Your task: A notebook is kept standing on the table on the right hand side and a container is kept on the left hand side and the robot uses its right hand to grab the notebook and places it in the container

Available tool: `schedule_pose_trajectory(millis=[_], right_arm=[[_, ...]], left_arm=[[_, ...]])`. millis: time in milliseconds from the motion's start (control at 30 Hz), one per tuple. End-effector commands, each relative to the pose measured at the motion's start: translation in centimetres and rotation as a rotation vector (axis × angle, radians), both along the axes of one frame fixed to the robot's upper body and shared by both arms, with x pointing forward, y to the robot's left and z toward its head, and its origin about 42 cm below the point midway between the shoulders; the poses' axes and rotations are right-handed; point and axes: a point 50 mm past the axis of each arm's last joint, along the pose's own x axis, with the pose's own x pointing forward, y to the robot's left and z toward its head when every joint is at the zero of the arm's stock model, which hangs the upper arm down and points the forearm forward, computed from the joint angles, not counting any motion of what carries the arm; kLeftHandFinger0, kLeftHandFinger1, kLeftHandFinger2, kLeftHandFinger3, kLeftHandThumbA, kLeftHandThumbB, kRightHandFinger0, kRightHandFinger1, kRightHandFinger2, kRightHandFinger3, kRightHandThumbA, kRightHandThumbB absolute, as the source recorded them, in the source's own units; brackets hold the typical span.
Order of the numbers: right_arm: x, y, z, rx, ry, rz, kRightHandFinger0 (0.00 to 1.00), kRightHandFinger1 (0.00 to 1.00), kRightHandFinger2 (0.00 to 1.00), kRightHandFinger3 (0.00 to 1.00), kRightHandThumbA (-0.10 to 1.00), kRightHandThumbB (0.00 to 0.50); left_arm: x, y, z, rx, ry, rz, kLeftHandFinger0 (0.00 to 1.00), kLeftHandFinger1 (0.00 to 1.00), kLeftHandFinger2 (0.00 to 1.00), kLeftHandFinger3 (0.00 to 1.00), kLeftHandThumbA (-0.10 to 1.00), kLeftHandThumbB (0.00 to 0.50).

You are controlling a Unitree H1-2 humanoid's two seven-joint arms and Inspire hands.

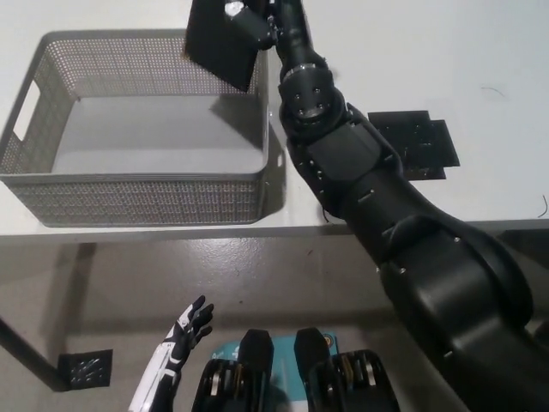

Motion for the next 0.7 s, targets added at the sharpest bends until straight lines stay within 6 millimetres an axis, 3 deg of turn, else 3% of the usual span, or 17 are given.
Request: schedule_pose_trajectory(millis=[0, 467, 533, 633, 667], right_arm=[[1.0, -0.7, 5.8, -0.201, -0.115, 0.246, 1.00, 1.00, 1.00, 1.00, 0.81, 0.500], [1.2, -2.9, 6.7, -0.208, -0.166, 0.264, 1.00, 1.00, 1.00, 1.00, 0.92, 0.500], [1.1, -3.8, 7.5, -0.184, -0.189, 0.263, 1.00, 1.00, 1.00, 1.00, 0.95, 0.480], [-0.1, -7.0, 10.4, -0.131, -0.297, 0.246, 1.00, 1.00, 1.00, 1.00, 1.00, 0.432], [-0.6, -8.1, 11.3, -0.108, -0.327, 0.240, 1.00, 1.00, 1.00, 1.00, 1.00, 0.438]], left_arm=[[1.0, -0.5, 0.9, 0.010, -0.059, -0.076, 1.00, 1.00, 1.00, 1.00, 1.00, 0.216], [1.7, -1.3, 1.1, 0.015, -0.068, -0.105, 1.00, 1.00, 1.00, 1.00, 1.00, 0.214], [1.6, -1.3, 1.0, 0.007, -0.062, -0.104, 1.00, 1.00, 1.00, 1.00, 1.00, 0.220], [1.4, -1.1, 1.0, 0.011, -0.057, -0.096, 1.00, 1.00, 1.00, 1.00, 1.00, 0.233], [1.3, -1.0, 1.0, 0.011, -0.057, -0.093, 1.00, 1.00, 1.00, 1.00, 1.00, 0.232]])
